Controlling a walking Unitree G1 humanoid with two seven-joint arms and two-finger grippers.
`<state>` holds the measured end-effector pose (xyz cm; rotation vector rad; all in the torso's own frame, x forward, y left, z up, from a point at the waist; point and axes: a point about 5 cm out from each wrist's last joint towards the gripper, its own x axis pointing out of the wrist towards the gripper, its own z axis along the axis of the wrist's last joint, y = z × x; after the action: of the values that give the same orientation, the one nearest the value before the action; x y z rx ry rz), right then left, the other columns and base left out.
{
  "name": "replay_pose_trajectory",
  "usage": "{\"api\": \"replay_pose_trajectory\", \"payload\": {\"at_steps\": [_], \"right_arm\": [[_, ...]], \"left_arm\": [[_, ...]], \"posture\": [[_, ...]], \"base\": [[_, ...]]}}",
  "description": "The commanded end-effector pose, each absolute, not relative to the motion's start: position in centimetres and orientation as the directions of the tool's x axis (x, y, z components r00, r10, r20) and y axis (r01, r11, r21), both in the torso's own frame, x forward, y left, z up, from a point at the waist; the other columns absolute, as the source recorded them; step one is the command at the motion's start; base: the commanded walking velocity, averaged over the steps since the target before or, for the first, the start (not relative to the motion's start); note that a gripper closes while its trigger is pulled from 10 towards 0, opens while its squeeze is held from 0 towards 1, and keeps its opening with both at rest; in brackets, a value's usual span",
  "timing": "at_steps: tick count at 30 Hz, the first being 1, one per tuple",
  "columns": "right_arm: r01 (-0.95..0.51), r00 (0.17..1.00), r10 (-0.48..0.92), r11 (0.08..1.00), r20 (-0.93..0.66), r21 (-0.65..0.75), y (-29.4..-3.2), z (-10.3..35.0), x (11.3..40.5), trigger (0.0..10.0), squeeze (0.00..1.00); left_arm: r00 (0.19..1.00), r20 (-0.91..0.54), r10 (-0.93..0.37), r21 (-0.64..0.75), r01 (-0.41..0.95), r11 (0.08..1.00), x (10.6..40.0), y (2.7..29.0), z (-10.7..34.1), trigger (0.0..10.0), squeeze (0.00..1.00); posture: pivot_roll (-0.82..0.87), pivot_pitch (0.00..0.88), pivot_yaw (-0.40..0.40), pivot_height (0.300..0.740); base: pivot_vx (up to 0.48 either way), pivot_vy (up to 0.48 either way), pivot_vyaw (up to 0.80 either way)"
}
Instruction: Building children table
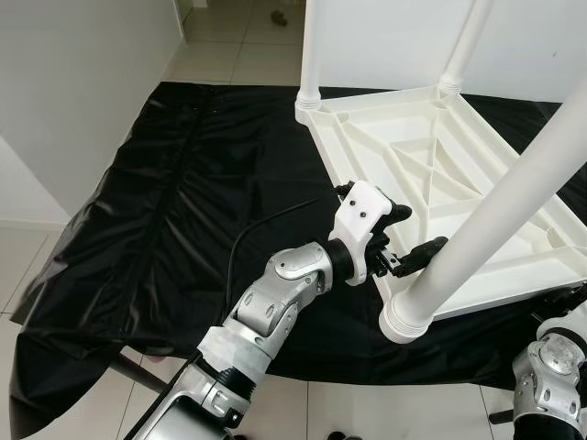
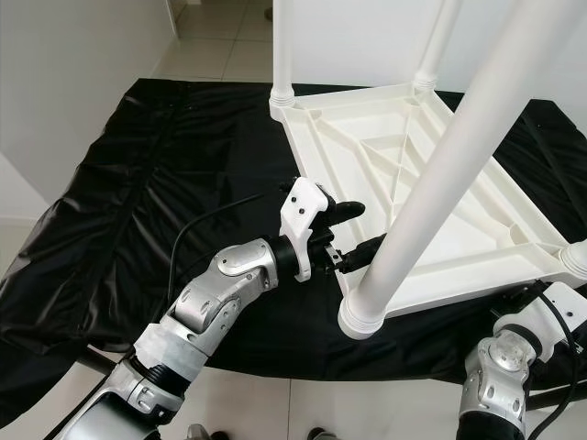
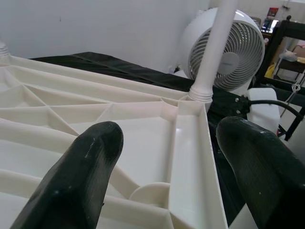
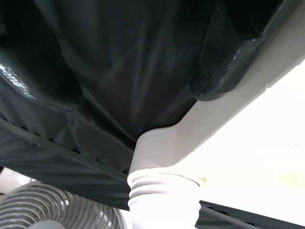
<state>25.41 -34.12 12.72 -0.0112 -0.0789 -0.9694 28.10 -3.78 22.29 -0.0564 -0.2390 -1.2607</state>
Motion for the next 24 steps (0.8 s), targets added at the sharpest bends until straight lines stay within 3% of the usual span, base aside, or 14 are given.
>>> {"api": "replay_pose_trajectory", "payload": {"at_steps": [1, 13, 24], "right_arm": [[0.792, 0.610, -0.791, 0.611, 0.043, 0.001, -33.8, 12.3, 26.2, 10.0, 0.00], [0.707, 0.707, -0.706, 0.707, 0.036, -0.017, -33.9, 13.3, 28.9, 10.0, 0.00], [0.562, 0.827, -0.562, 0.827, 0.003, -0.016, -32.6, 13.5, 31.6, 10.0, 0.00]], "left_arm": [[-0.034, 0.147, -0.989, 0.128, 0.992, -0.015, 25.4, -4.7, 21.5, 10.0, 0.00], [-0.208, 0.130, -0.969, 0.111, 0.975, -0.195, 23.1, -5.0, 21.6, 10.0, 0.00], [-0.260, 0.155, -0.953, 0.097, 0.964, -0.247, 22.0, -5.6, 22.3, 10.0, 0.00]], "posture": [[-0.05, 0.199, 0.024, 0.740], [-0.06, 0.220, 0.019, 0.740], [-0.06, 0.229, 0.017, 0.740]], "base": [[0.000, 0.000, 0.00], [0.000, 0.000, 0.00], [0.000, 0.000, 0.00]]}}
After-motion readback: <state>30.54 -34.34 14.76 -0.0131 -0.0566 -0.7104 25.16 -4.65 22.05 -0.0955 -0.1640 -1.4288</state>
